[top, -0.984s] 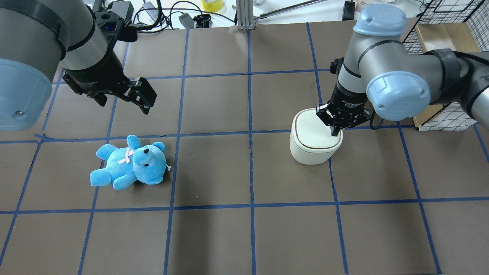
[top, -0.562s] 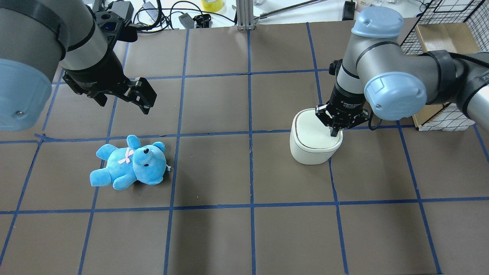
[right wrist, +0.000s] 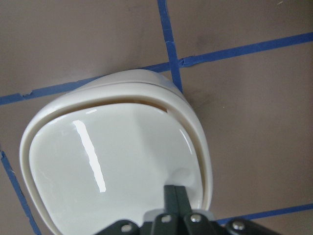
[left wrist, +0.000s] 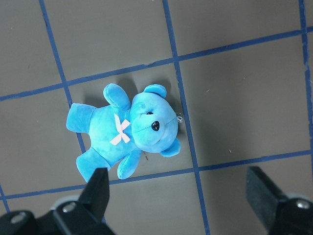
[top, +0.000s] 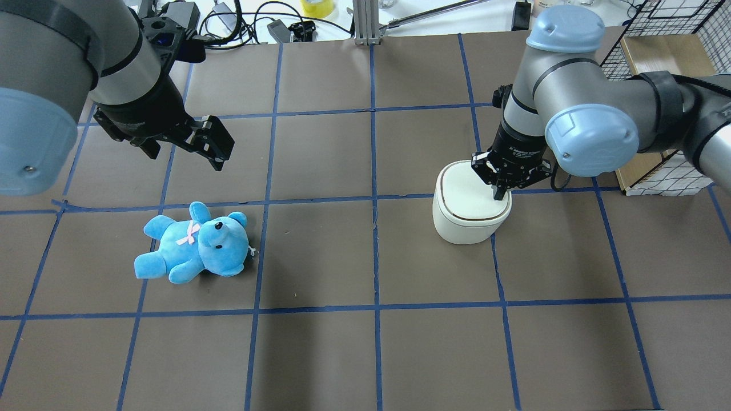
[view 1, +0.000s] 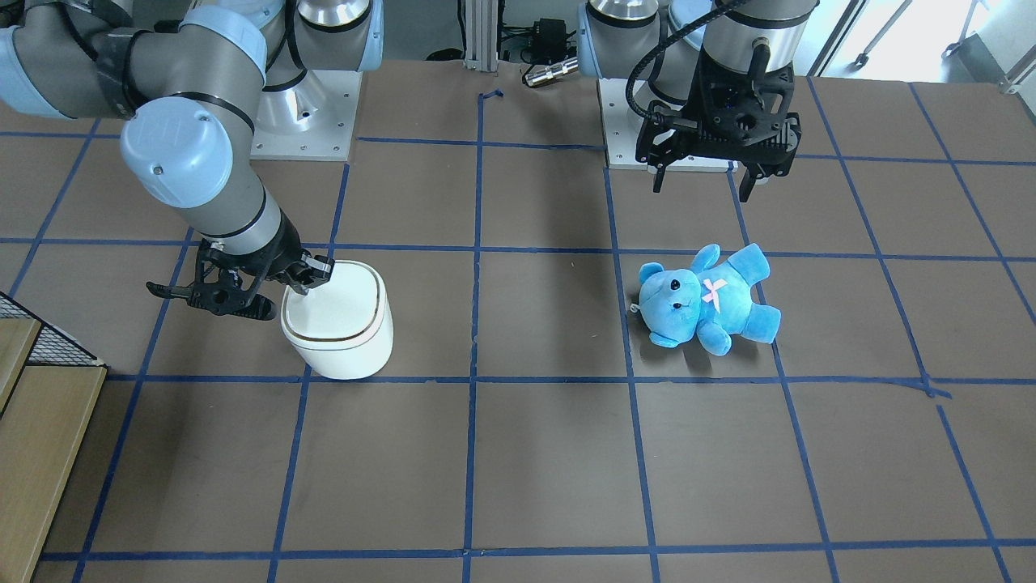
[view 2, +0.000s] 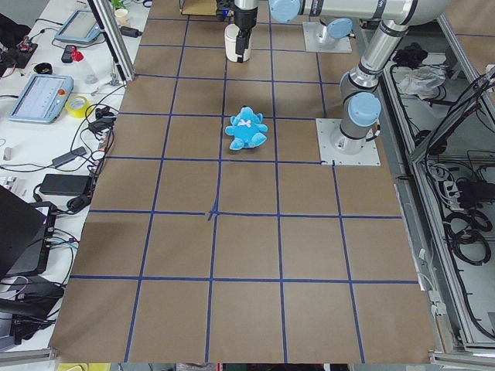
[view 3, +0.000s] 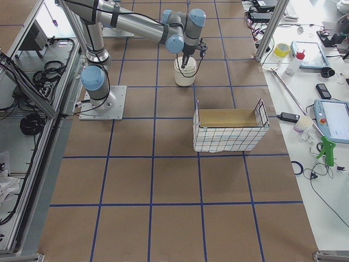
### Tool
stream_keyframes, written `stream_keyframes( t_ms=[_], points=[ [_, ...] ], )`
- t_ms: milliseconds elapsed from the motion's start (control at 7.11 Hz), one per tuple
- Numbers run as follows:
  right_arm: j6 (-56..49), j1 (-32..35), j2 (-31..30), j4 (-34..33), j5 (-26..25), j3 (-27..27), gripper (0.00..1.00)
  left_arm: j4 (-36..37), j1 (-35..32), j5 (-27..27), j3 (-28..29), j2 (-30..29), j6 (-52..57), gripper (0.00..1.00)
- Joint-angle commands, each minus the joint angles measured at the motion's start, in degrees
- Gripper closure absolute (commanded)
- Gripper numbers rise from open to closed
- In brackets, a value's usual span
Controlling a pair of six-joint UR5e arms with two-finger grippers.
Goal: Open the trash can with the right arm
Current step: 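Press the right gripper on the lid's near edge to tip it up, then lift the right gripper away from the opened lid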
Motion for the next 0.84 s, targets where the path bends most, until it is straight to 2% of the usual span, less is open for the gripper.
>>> stream_keyframes(
  t_ms=[0,281,422,703],
  points=[
    [0.21,0.0,-1.12,0.42,-0.01,-3.25,0.76,0.0,0.0,0.0,0.0,0.0,0.0,0.0],
    [0.21,0.09,-3.66,0.78,-0.1,-7.39,0.21,0.0,0.0,0.0,0.0,0.0,0.0,0.0],
    [0.21,-0.17,-5.07,1.04,-0.19,-8.54,0.0,0.0,0.0,0.0,0.0,0.0,0.0,0.0],
    [0.12,-0.26,-8.06,3.48,-0.63,-8.64,0.0,0.0,0.0,0.0,0.0,0.0,0.0,0.0]
  ],
)
